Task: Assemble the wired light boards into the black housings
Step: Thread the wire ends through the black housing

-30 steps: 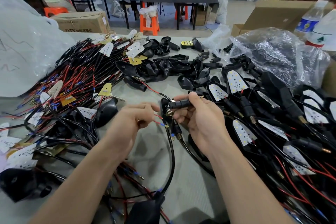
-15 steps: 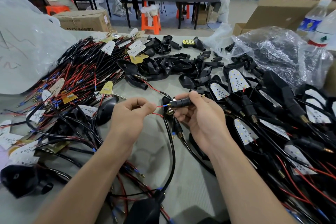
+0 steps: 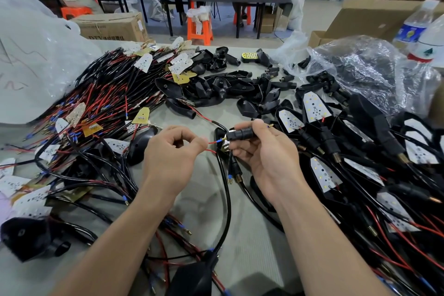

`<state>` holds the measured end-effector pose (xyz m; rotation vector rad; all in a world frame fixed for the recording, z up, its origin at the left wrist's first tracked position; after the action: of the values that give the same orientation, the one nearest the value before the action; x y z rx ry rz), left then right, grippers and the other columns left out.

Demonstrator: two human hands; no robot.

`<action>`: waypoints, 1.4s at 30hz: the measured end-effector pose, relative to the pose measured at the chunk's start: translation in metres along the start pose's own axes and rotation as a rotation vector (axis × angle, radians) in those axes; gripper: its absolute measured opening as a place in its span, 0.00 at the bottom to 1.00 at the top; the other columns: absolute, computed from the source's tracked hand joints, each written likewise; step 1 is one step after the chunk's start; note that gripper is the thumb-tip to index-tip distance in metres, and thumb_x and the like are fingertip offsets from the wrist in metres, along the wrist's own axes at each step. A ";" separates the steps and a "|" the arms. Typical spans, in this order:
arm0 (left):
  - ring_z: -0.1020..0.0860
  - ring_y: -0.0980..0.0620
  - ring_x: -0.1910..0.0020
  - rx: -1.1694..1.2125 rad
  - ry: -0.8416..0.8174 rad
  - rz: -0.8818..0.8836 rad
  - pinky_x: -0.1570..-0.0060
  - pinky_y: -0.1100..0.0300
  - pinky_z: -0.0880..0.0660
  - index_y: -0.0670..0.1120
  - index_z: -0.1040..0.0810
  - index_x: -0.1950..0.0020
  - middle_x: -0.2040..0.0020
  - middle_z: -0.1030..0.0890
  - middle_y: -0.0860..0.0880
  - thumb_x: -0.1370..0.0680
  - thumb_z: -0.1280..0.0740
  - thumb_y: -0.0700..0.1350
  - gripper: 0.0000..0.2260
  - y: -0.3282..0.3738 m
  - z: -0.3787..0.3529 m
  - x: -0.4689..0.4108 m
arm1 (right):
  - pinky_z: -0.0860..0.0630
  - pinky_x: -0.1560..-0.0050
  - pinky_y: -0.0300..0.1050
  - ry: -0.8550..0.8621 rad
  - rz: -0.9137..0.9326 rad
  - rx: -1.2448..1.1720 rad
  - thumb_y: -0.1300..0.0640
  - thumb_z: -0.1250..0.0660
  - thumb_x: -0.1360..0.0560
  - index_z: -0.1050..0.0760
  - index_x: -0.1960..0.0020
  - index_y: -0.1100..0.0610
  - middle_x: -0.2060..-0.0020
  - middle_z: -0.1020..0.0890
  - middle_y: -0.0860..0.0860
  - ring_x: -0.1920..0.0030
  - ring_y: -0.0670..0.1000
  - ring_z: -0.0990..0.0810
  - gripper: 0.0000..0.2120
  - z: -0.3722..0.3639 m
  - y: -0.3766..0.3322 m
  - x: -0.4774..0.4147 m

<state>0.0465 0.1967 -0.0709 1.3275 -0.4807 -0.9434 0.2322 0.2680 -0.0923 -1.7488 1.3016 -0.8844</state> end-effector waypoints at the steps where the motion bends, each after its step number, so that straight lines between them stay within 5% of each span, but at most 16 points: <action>1: 0.27 0.46 0.63 0.001 0.005 -0.002 0.59 0.46 0.28 0.54 0.19 0.67 0.59 0.21 0.52 0.37 0.28 0.59 0.10 0.000 0.001 0.000 | 0.21 0.66 0.40 -0.002 -0.002 -0.001 0.56 0.44 0.13 0.21 0.53 0.65 0.64 0.15 0.59 0.70 0.51 0.18 0.18 0.000 0.000 0.000; 13: 0.28 0.53 0.64 0.000 0.014 -0.064 0.60 0.56 0.30 0.56 0.18 0.66 0.59 0.21 0.52 0.34 0.26 0.54 0.04 0.004 0.004 -0.002 | 0.20 0.67 0.40 -0.028 0.005 0.055 0.57 0.42 0.14 0.20 0.55 0.62 0.65 0.15 0.58 0.70 0.52 0.17 0.17 -0.004 0.000 0.001; 19: 0.24 0.45 0.59 0.037 -0.052 -0.053 0.54 0.45 0.26 0.56 0.16 0.67 0.57 0.19 0.53 0.33 0.21 0.48 0.06 0.002 -0.001 -0.003 | 0.20 0.66 0.41 -0.044 0.007 0.036 0.56 0.42 0.14 0.20 0.54 0.62 0.64 0.16 0.58 0.70 0.51 0.18 0.16 -0.002 -0.001 -0.001; 23: 0.26 0.53 0.62 0.052 -0.026 -0.019 0.58 0.53 0.27 0.59 0.14 0.67 0.58 0.19 0.61 0.30 0.19 0.43 0.11 -0.004 0.005 -0.006 | 0.20 0.66 0.40 -0.048 0.003 0.038 0.57 0.42 0.14 0.20 0.54 0.62 0.64 0.16 0.58 0.70 0.51 0.18 0.16 -0.004 0.001 -0.001; 30: 0.20 0.59 0.59 0.196 -0.177 0.033 0.56 0.64 0.24 0.52 0.13 0.68 0.59 0.16 0.59 0.32 0.20 0.37 0.10 -0.003 -0.010 0.001 | 0.19 0.63 0.40 -0.069 0.014 0.073 0.57 0.42 0.14 0.20 0.54 0.62 0.62 0.15 0.58 0.66 0.52 0.16 0.16 -0.005 0.000 0.000; 34: 0.19 0.64 0.64 0.361 -0.156 0.123 0.63 0.72 0.25 0.50 0.13 0.69 0.62 0.15 0.58 0.32 0.23 0.39 0.08 -0.007 -0.013 0.001 | 0.20 0.65 0.41 -0.115 -0.001 0.122 0.59 0.42 0.14 0.20 0.55 0.61 0.64 0.16 0.57 0.68 0.51 0.17 0.16 -0.011 0.001 0.003; 38: 0.17 0.62 0.59 0.274 -0.176 0.066 0.59 0.71 0.23 0.51 0.13 0.68 0.60 0.14 0.57 0.29 0.23 0.35 0.13 -0.005 -0.012 -0.001 | 0.19 0.63 0.41 -0.121 -0.024 0.081 0.58 0.42 0.14 0.19 0.54 0.62 0.62 0.15 0.59 0.67 0.52 0.16 0.16 -0.012 0.000 0.004; 42: 0.17 0.58 0.54 0.120 -0.158 0.002 0.47 0.58 0.22 0.55 0.13 0.67 0.57 0.14 0.57 0.30 0.21 0.36 0.13 -0.003 -0.012 0.000 | 0.18 0.62 0.41 -0.131 -0.031 0.100 0.58 0.42 0.14 0.20 0.53 0.62 0.60 0.15 0.60 0.67 0.52 0.16 0.15 -0.015 0.001 0.005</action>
<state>0.0549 0.2034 -0.0760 1.3654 -0.6690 -1.0362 0.2200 0.2602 -0.0854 -1.7229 1.1296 -0.8230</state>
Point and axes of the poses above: each hand's wrist, its own x-axis away from the middle knuckle, its own z-axis out of the back of the hand, y = z × x, the point moved 10 cm from there along -x, towards the middle knuckle
